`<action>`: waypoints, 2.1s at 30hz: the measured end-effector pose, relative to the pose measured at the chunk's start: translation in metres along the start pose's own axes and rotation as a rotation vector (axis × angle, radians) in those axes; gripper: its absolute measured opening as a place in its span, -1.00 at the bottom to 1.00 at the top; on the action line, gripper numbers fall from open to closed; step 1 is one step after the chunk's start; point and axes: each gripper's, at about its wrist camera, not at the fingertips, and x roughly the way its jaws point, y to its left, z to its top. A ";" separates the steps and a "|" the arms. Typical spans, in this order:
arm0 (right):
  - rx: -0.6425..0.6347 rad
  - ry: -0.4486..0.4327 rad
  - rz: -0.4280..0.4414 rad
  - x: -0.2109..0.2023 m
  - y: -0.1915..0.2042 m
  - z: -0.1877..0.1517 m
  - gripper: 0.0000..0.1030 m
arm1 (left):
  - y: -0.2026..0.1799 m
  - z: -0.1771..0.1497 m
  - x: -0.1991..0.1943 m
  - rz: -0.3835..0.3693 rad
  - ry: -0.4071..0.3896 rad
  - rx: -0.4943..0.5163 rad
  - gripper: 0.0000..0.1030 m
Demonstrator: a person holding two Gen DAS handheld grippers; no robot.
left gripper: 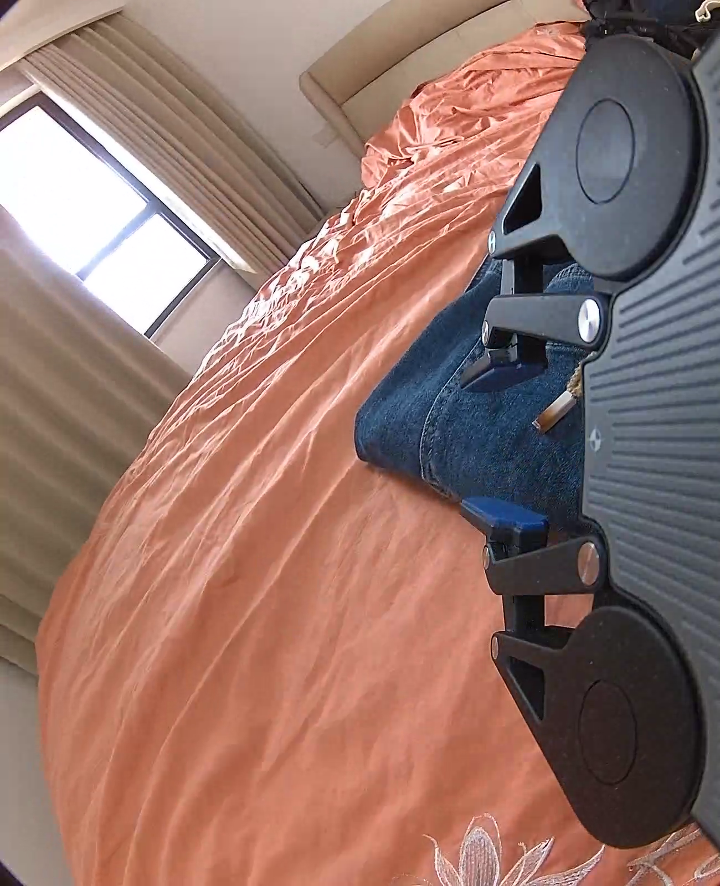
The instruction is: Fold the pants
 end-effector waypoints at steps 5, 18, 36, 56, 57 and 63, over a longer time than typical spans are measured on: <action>-0.208 -0.017 0.022 -0.018 0.080 0.027 -0.80 | 0.013 0.004 -0.007 -0.048 -0.035 -0.074 -0.08; -0.349 -0.132 -0.294 -0.109 0.097 0.116 -0.81 | -0.003 -0.007 -0.002 0.014 -0.009 0.050 -0.08; -0.319 -0.116 -0.610 -0.078 -0.034 0.111 -0.61 | -0.060 -0.043 0.019 -0.013 0.109 0.328 -0.07; -0.573 -0.382 -0.585 -0.119 -0.010 -0.028 -0.55 | -0.140 -0.151 -0.023 0.164 0.238 0.881 0.30; -0.589 -0.384 -0.599 -0.116 -0.009 -0.027 -0.53 | -0.141 -0.157 -0.018 0.213 0.237 0.912 0.24; -0.530 -0.372 -0.601 -0.116 -0.024 -0.022 -0.51 | -0.143 -0.173 -0.011 0.299 0.191 1.022 -0.54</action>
